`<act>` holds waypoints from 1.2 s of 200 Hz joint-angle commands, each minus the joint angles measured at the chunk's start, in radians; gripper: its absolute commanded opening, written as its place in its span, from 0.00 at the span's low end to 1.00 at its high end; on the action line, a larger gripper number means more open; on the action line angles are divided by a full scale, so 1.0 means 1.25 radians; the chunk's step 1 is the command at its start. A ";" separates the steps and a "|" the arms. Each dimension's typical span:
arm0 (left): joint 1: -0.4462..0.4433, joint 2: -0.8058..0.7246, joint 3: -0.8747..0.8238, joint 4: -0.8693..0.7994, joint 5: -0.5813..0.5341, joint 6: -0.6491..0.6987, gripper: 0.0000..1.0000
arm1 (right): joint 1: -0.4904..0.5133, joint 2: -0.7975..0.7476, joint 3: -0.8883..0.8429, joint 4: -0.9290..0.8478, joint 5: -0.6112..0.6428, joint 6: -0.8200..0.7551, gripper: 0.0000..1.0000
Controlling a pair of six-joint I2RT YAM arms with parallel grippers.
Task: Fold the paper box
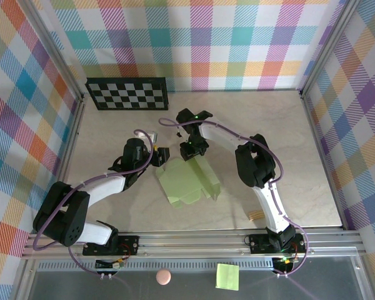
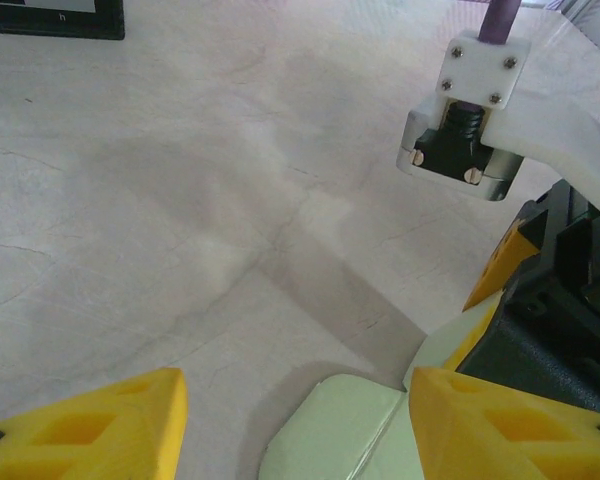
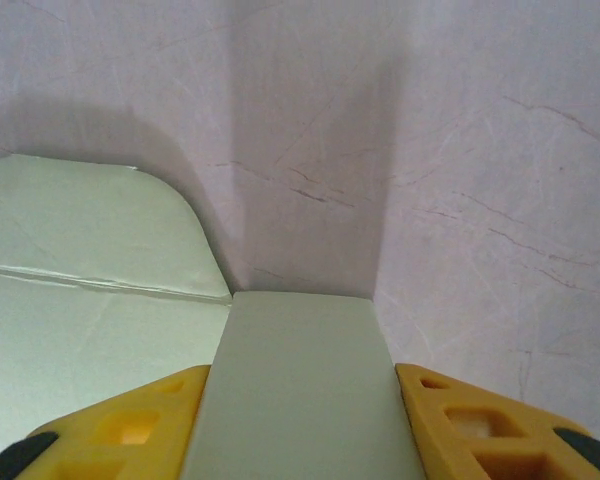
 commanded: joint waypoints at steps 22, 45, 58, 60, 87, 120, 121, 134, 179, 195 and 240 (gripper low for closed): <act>0.006 -0.005 -0.007 0.032 0.007 -0.007 0.61 | 0.013 -0.017 0.027 -0.016 0.043 -0.113 0.33; 0.010 -0.010 -0.004 0.025 0.008 -0.014 0.61 | 0.023 -0.023 0.026 -0.023 0.059 -0.227 0.31; 0.017 -0.014 -0.002 0.020 0.011 -0.025 0.61 | 0.031 -0.036 0.014 -0.019 0.065 -0.296 0.31; 0.018 -0.014 -0.003 0.019 0.011 -0.027 0.61 | 0.033 -0.038 0.011 -0.017 0.066 -0.307 0.31; 0.048 -0.031 0.008 -0.015 0.015 -0.090 0.62 | 0.048 -0.077 -0.026 0.010 0.043 -0.448 0.30; 0.116 -0.041 0.014 -0.033 0.066 -0.183 0.60 | 0.062 -0.082 -0.011 0.008 0.031 -0.558 0.31; 0.119 -0.041 0.012 -0.031 0.069 -0.188 0.60 | 0.062 -0.081 -0.010 0.007 0.030 -0.562 0.31; 0.161 -0.048 -0.012 0.026 0.107 -0.256 0.58 | 0.067 -0.071 0.006 -0.013 0.017 -0.611 0.31; 0.247 -0.053 0.013 -0.027 0.207 -0.327 0.57 | 0.095 -0.005 0.100 -0.078 0.055 -0.730 0.30; 0.253 -0.045 0.047 -0.098 0.236 -0.299 0.57 | 0.102 0.029 0.158 -0.105 0.067 -0.752 0.30; 0.256 -0.030 0.106 -0.200 0.293 -0.277 0.47 | 0.115 0.117 0.259 -0.100 0.110 -0.801 0.30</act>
